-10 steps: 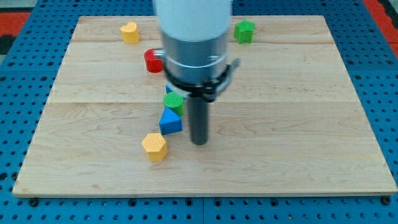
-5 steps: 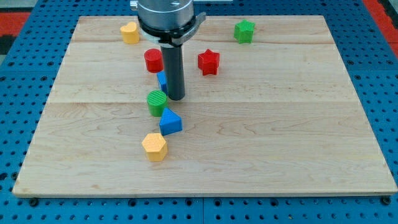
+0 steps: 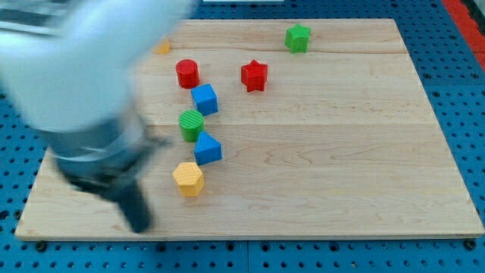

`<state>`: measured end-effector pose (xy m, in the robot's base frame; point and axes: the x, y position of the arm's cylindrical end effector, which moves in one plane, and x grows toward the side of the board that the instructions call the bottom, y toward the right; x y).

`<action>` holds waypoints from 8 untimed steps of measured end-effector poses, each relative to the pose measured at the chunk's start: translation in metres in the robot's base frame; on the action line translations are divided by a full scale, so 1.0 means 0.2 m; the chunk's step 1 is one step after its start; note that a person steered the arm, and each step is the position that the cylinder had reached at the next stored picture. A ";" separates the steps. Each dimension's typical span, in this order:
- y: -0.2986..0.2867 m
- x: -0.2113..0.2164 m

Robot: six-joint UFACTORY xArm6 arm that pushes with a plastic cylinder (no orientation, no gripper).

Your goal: Move the green circle bottom left to the red star

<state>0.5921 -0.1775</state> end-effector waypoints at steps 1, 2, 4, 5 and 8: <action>-0.25 -0.27; 0.06 -0.49; 0.13 -0.61; 0.37 -0.68; 0.41 -0.45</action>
